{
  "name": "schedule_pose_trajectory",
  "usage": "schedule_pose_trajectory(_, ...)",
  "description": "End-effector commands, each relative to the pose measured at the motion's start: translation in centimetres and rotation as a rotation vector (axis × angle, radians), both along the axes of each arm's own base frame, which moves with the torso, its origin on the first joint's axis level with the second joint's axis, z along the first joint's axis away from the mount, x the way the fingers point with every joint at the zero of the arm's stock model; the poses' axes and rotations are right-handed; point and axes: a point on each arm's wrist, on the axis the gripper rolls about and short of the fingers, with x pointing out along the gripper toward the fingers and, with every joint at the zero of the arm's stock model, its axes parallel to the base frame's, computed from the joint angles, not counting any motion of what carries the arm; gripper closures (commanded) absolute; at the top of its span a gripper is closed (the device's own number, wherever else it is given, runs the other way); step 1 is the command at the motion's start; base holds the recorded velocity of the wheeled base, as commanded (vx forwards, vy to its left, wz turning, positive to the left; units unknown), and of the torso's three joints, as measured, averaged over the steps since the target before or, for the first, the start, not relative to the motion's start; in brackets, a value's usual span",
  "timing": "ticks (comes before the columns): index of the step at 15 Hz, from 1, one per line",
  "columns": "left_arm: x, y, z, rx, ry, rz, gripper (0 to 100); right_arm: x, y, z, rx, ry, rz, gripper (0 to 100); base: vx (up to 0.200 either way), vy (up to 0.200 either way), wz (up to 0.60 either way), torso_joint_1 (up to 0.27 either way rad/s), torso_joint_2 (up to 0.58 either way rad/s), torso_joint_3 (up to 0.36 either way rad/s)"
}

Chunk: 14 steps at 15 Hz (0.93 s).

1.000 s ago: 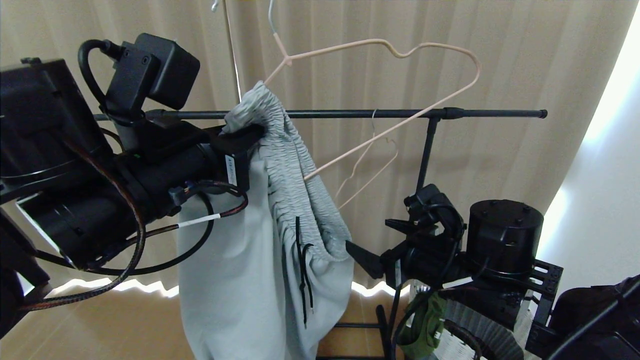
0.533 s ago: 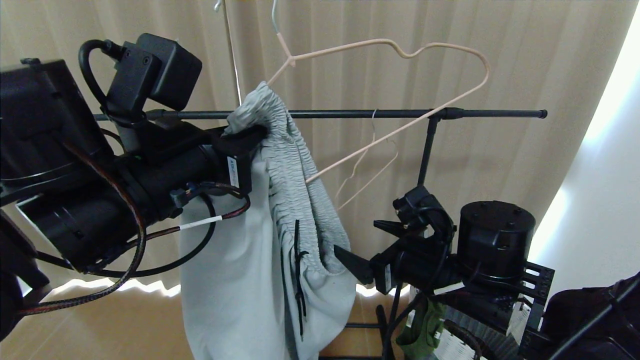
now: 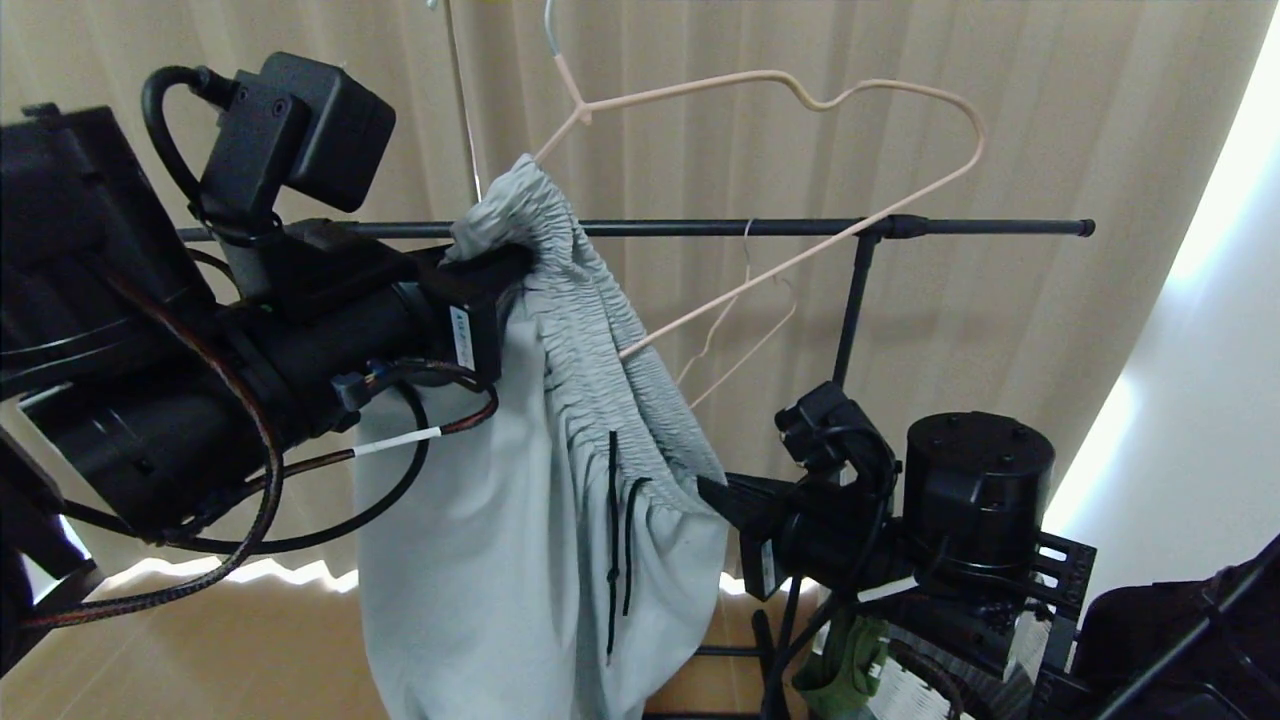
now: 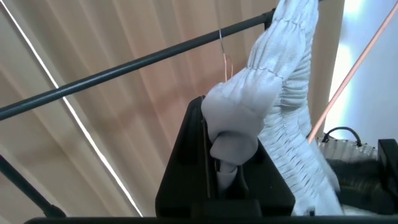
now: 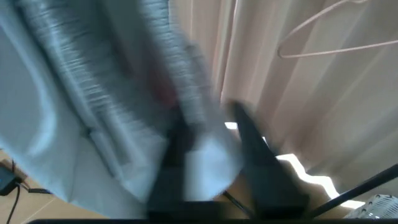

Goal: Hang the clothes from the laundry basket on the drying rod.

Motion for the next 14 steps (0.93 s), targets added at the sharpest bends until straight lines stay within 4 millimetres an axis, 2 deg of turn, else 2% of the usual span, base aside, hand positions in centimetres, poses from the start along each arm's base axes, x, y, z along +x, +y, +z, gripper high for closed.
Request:
schedule_pose_trajectory(1, -0.1, 0.2, 0.1, -0.001, -0.005, 0.006, 100, 0.0, -0.5, 0.2, 0.002, -0.005, -0.015, 100, 0.000, 0.000, 0.00, 0.000, 0.00, 0.000)
schedule_pose_trajectory(7, -1.2, 1.2, -1.9, 0.158, -0.017, 0.020, 100, 2.6, -5.9, 2.1, 0.029, -0.055, -0.209, 100, 0.000, 0.000, 0.00, 0.000, 0.00, 0.000)
schedule_pose_trajectory(10, -1.9, 1.6, -3.0, 0.221, -0.012, 0.021, 100, 3.7, -7.4, 2.8, 0.042, -0.079, -0.274, 100, 0.000, 0.000, 0.00, 0.000, 0.00, 0.000)
schedule_pose_trajectory(14, -2.6, 2.4, -5.8, 0.323, 0.046, 0.019, 100, 5.1, -9.4, 3.6, 0.059, -0.111, -0.352, 100, 0.000, 0.000, 0.00, 0.000, 0.00, 0.000)
